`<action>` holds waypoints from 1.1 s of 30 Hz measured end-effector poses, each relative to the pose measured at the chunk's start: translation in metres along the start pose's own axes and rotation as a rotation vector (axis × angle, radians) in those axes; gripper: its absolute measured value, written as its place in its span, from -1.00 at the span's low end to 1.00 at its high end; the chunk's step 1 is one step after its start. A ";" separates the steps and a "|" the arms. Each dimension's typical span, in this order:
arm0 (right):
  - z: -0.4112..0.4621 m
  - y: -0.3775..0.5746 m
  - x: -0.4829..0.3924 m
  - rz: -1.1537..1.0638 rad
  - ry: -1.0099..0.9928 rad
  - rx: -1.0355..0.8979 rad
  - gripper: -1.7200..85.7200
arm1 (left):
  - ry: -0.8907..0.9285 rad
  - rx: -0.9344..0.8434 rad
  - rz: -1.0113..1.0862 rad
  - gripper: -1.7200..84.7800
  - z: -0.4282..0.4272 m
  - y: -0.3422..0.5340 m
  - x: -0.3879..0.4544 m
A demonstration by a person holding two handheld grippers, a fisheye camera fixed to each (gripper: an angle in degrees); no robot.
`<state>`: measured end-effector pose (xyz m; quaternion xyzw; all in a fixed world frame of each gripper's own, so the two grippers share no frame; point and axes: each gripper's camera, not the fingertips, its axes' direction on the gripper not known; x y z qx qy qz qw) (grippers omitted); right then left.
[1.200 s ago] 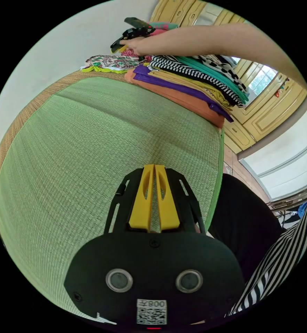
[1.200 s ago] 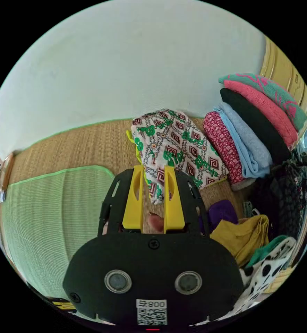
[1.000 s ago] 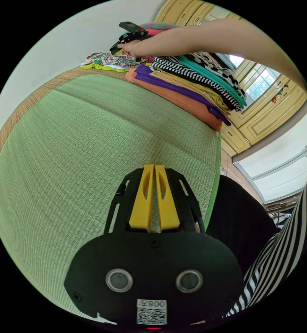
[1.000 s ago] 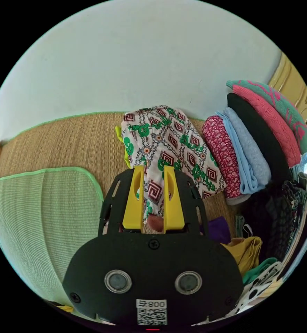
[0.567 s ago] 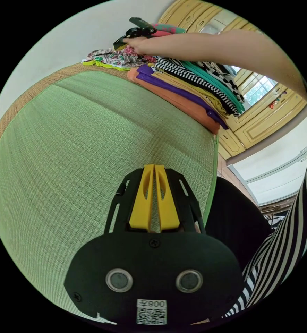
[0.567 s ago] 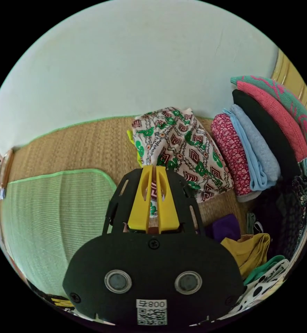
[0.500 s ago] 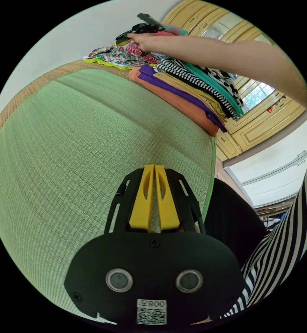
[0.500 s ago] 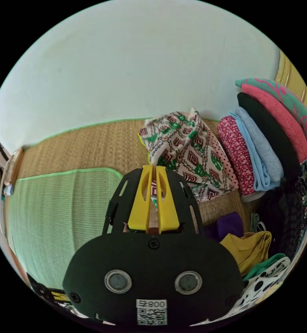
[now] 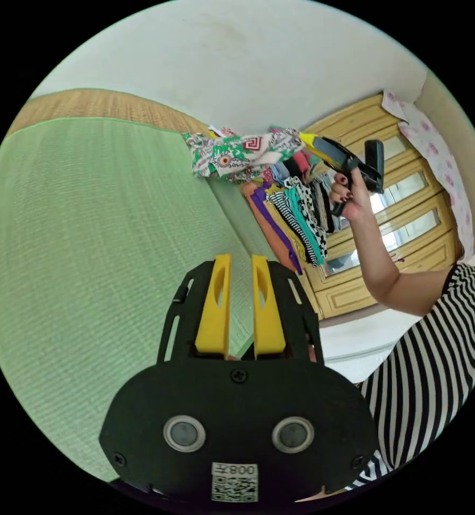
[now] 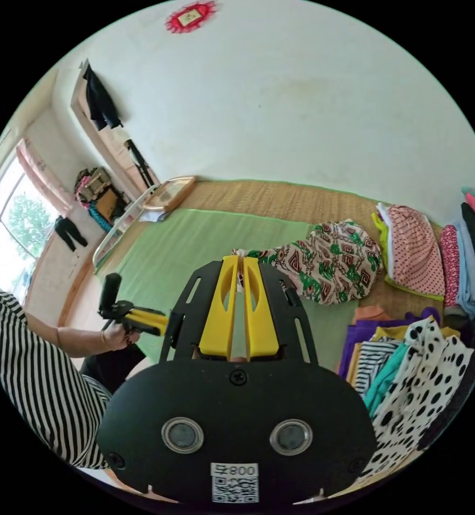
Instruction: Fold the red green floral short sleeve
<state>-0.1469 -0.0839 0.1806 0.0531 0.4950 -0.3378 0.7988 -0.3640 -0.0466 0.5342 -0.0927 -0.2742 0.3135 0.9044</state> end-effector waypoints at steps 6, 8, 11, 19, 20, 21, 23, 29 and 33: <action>-0.017 0.039 -0.086 -0.046 -0.121 -0.042 -0.93 | 0.109 0.134 -0.125 -0.73 -0.099 0.055 -0.012; -0.021 0.052 -0.107 -0.050 -0.123 -0.057 -0.93 | 0.155 0.149 -0.132 -0.71 -0.118 0.066 -0.013; -0.030 0.073 -0.134 -0.045 -0.154 -0.072 -0.93 | 0.222 0.127 -0.147 -0.68 -0.137 0.077 -0.016; -0.058 0.120 -0.166 0.017 -0.150 -0.065 -0.93 | 0.467 0.139 -0.236 -0.73 -0.159 0.104 -0.027; -0.062 0.126 -0.168 0.025 -0.144 -0.064 -0.93 | 0.486 0.145 -0.241 -0.74 -0.161 0.105 -0.028; -0.065 0.131 -0.170 0.036 -0.141 -0.066 -0.93 | 0.518 0.155 -0.245 -0.75 -0.165 0.107 -0.027; -0.071 0.139 -0.172 0.046 -0.127 -0.062 -0.93 | 0.545 0.155 -0.240 -0.77 -0.171 0.108 -0.026; -0.086 0.158 -0.173 0.092 -0.127 -0.041 -0.93 | 0.615 0.136 -0.217 -0.88 -0.188 0.110 -0.015; -0.090 0.163 -0.176 0.091 -0.111 -0.047 -0.93 | 0.652 0.148 -0.209 -0.93 -0.201 0.113 -0.006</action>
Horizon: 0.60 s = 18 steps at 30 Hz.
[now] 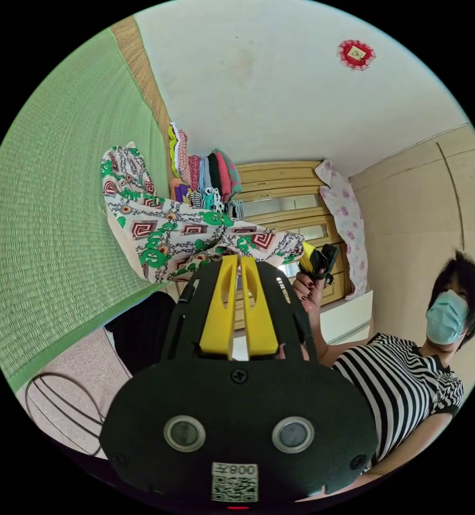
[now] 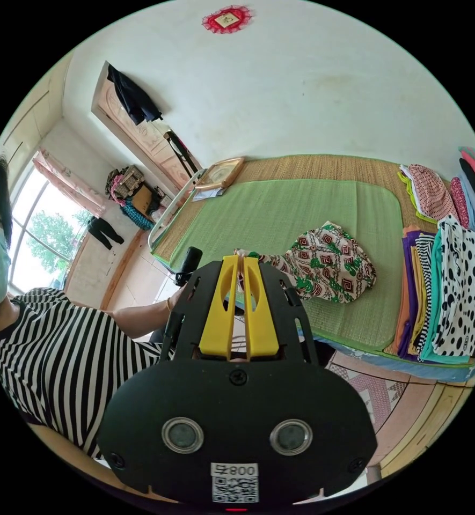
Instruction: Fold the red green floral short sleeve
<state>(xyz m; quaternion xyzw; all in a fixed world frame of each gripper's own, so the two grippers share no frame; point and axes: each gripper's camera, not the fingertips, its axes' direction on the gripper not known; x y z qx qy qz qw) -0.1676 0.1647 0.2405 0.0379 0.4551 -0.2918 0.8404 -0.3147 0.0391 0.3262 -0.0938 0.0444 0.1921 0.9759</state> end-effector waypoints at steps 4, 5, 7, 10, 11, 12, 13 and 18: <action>-0.002 0.012 0.009 0.038 0.037 -0.013 -0.93 | 0.052 0.025 0.042 -0.95 -0.008 0.000 0.022; -0.003 0.018 0.015 0.062 0.038 -0.009 -0.93 | 0.055 0.026 0.050 -0.95 -0.008 -0.001 0.025; -0.004 0.029 0.025 0.104 0.047 -0.006 -0.92 | 0.074 0.026 0.074 -0.95 -0.008 -0.005 0.037; -0.002 0.048 0.043 0.170 0.054 -0.014 -0.92 | 0.100 0.013 0.093 -0.95 -0.003 -0.011 0.049; -0.001 0.056 0.051 0.209 0.074 -0.023 -0.91 | 0.105 0.009 0.096 -0.95 -0.001 -0.012 0.051; -0.001 0.065 0.057 0.234 0.088 -0.027 -0.91 | 0.108 -0.001 0.099 -0.95 0.003 -0.015 0.054; -0.001 0.069 0.060 0.253 0.091 -0.023 -0.91 | 0.109 -0.011 0.100 -0.95 0.008 -0.017 0.057; -0.009 0.089 0.046 0.228 0.051 0.049 -0.81 | 0.092 -0.065 0.099 -0.95 0.029 -0.026 0.064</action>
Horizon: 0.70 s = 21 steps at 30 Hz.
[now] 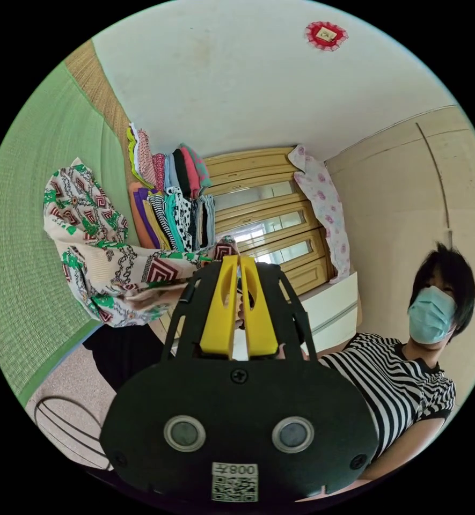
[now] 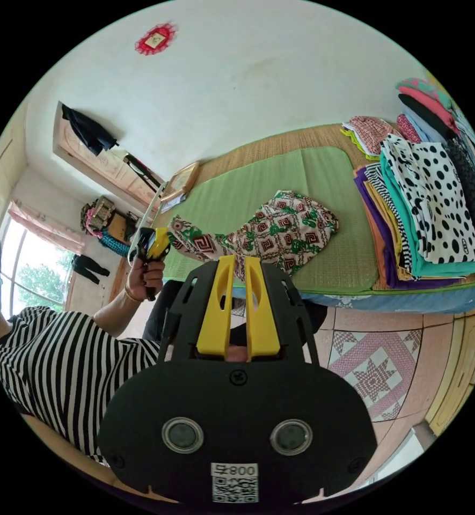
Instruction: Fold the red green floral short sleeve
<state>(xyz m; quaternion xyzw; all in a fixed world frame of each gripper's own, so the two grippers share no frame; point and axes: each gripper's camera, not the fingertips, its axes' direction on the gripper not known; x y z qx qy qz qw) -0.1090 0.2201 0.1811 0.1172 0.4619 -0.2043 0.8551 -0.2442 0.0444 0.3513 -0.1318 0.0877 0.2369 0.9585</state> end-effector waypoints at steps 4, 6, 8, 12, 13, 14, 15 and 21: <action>0.018 -0.002 -0.037 -0.115 -0.033 -0.010 -0.75 | -0.007 -0.033 0.000 -0.95 0.020 -0.006 0.002; 0.030 -0.006 -0.061 -0.185 -0.035 -0.002 -0.72 | -0.014 -0.062 0.006 -0.95 0.030 -0.008 0.003; 0.035 -0.009 -0.069 -0.215 -0.031 0.004 -0.71 | -0.023 -0.090 0.006 -0.95 0.039 -0.009 0.003; 0.039 -0.007 -0.065 -0.227 -0.033 -0.013 -0.70 | -0.009 -0.110 -0.003 -0.95 0.056 -0.013 -0.003; 0.040 -0.006 -0.063 -0.225 -0.038 -0.020 -0.70 | -0.007 -0.120 -0.004 -0.95 0.061 -0.015 -0.005; 0.042 -0.005 -0.060 -0.226 -0.064 -0.033 -0.71 | -0.010 -0.126 -0.006 -0.95 0.064 -0.016 -0.006; 0.044 -0.004 -0.057 -0.223 -0.091 -0.041 -0.73 | -0.017 -0.127 -0.010 -0.95 0.069 -0.019 -0.009; 0.049 -0.002 -0.041 -0.207 -0.205 -0.067 -0.91 | -0.019 -0.148 -0.019 -0.95 0.088 -0.037 -0.023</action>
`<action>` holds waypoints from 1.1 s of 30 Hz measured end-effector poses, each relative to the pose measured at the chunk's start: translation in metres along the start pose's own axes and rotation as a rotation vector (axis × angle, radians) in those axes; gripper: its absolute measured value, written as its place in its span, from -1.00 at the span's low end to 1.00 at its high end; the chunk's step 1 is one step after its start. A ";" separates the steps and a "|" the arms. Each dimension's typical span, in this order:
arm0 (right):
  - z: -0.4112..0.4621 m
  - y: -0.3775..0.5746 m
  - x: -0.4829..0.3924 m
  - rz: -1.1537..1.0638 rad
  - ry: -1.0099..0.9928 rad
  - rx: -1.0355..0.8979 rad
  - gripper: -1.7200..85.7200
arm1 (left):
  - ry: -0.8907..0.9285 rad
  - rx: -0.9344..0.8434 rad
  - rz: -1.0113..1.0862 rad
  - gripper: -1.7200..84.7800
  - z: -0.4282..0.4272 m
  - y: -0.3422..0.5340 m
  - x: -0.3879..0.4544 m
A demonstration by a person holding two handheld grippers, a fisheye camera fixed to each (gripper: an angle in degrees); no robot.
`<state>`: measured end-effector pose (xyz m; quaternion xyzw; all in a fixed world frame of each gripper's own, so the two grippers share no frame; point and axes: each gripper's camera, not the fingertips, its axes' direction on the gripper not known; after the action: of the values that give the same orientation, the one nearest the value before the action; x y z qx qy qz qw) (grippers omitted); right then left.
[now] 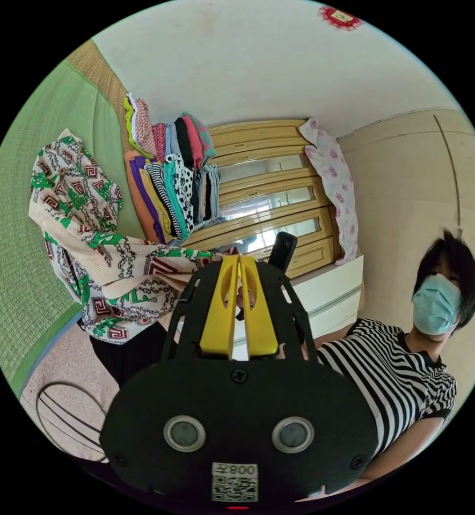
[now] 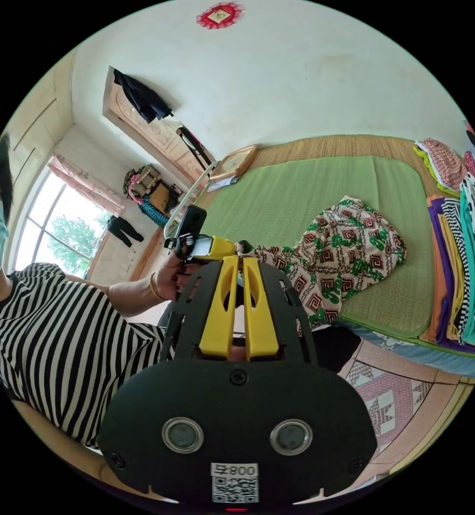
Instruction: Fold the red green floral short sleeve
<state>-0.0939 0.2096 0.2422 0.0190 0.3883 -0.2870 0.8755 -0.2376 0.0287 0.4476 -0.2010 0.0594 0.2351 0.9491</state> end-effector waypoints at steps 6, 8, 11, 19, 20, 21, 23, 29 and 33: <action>-0.028 0.012 0.000 -0.007 0.029 0.020 -0.94 | -0.084 0.130 -0.038 -0.92 -0.022 -0.032 -0.030; -0.039 0.015 0.000 -0.011 0.021 0.034 -0.95 | -0.168 0.140 -0.073 -0.90 -0.027 -0.047 -0.046; -0.055 0.019 0.001 -0.013 0.010 0.057 -0.95 | -0.295 0.097 -0.150 -0.83 -0.025 -0.078 -0.079; -0.099 0.026 0.009 -0.026 -0.002 0.087 -0.95 | -0.484 -0.019 -0.330 -0.78 0.004 -0.173 -0.154; -0.107 0.027 0.012 -0.022 -0.005 0.101 -0.95 | -0.491 -0.025 -0.343 -0.78 0.007 -0.179 -0.159; -0.114 0.028 0.015 -0.017 -0.010 0.117 -0.95 | -0.506 -0.041 -0.364 -0.78 0.012 -0.190 -0.167; -0.125 0.028 0.022 -0.001 -0.019 0.141 -0.95 | -0.548 -0.082 -0.389 -0.78 0.022 -0.206 -0.177; -0.141 0.029 0.043 0.015 -0.062 0.179 -0.95 | -0.578 -0.172 -0.417 -0.82 0.059 -0.244 -0.197; -0.142 0.032 0.055 0.031 -0.081 0.185 -0.95 | -0.583 -0.196 -0.412 -0.87 0.076 -0.256 -0.193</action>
<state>-0.1427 0.2458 0.0991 0.0944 0.3243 -0.3085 0.8892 -0.2862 -0.2291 0.6480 -0.2232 -0.2781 0.0909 0.9298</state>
